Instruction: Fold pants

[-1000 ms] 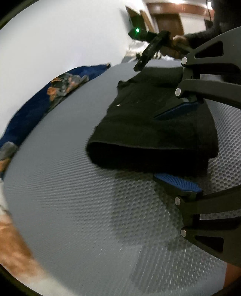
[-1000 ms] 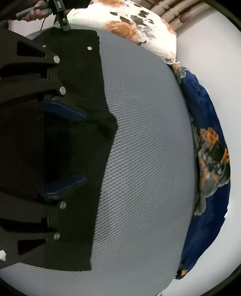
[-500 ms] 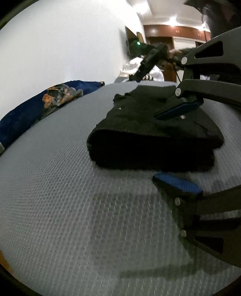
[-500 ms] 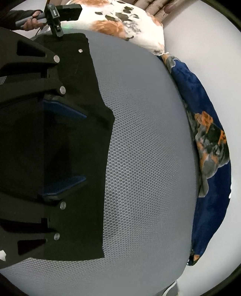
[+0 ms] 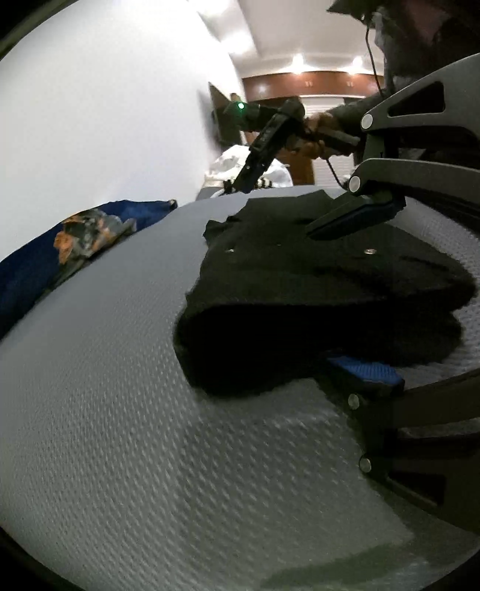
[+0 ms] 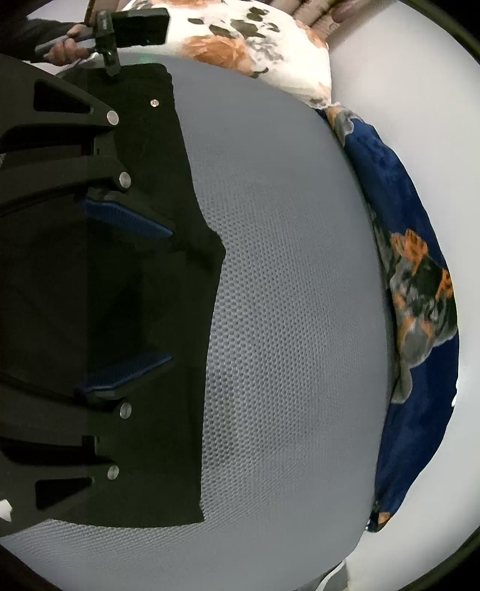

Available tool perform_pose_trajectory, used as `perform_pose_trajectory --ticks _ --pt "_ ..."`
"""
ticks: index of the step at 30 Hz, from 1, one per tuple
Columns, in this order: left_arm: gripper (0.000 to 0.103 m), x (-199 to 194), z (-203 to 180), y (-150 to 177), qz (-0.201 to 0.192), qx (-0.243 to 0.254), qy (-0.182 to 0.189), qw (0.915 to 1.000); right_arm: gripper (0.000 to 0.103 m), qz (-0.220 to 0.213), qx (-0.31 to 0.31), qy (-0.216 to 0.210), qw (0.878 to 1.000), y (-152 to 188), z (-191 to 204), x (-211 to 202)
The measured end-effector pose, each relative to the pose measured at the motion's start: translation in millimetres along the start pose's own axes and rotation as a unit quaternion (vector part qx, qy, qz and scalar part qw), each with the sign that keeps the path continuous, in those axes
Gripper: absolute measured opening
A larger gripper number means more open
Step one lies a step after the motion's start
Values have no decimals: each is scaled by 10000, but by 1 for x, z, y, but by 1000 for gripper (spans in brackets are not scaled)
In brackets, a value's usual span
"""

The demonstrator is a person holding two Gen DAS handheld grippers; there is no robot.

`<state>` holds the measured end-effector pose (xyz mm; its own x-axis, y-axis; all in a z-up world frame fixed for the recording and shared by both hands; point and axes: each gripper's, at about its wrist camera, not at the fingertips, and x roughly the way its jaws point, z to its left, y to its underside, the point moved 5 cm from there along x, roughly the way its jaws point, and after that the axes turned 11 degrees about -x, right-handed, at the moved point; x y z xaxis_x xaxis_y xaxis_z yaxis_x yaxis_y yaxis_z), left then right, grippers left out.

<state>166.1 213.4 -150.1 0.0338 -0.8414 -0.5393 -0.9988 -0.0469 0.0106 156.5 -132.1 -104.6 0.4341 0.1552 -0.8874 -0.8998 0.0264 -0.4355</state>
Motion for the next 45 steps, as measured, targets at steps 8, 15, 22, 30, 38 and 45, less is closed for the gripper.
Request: perform_pose_trajectory --ticks 8,15,22,30,38,45 --pt "39 11 1 -4 -332 -67 -370 9987 62 -92 91 -9 9999 3 -3 -5" --pt "30 13 -16 0 -507 -279 -950 9938 62 -361 39 195 9991 9 -15 -25" --pt "25 10 -68 11 -884 -220 -1211 9885 69 -741 -105 337 9966 21 -34 -58" --pt "24 29 -143 28 -1317 -114 -1298 9827 75 -959 52 340 9948 41 -80 -86" --pt "22 94 -208 35 -1348 271 -1521 9788 77 -1178 449 256 9917 66 -132 -99" --pt "21 163 -239 39 -1153 692 -1997 9706 77 -1216 818 117 9891 90 -162 -96"
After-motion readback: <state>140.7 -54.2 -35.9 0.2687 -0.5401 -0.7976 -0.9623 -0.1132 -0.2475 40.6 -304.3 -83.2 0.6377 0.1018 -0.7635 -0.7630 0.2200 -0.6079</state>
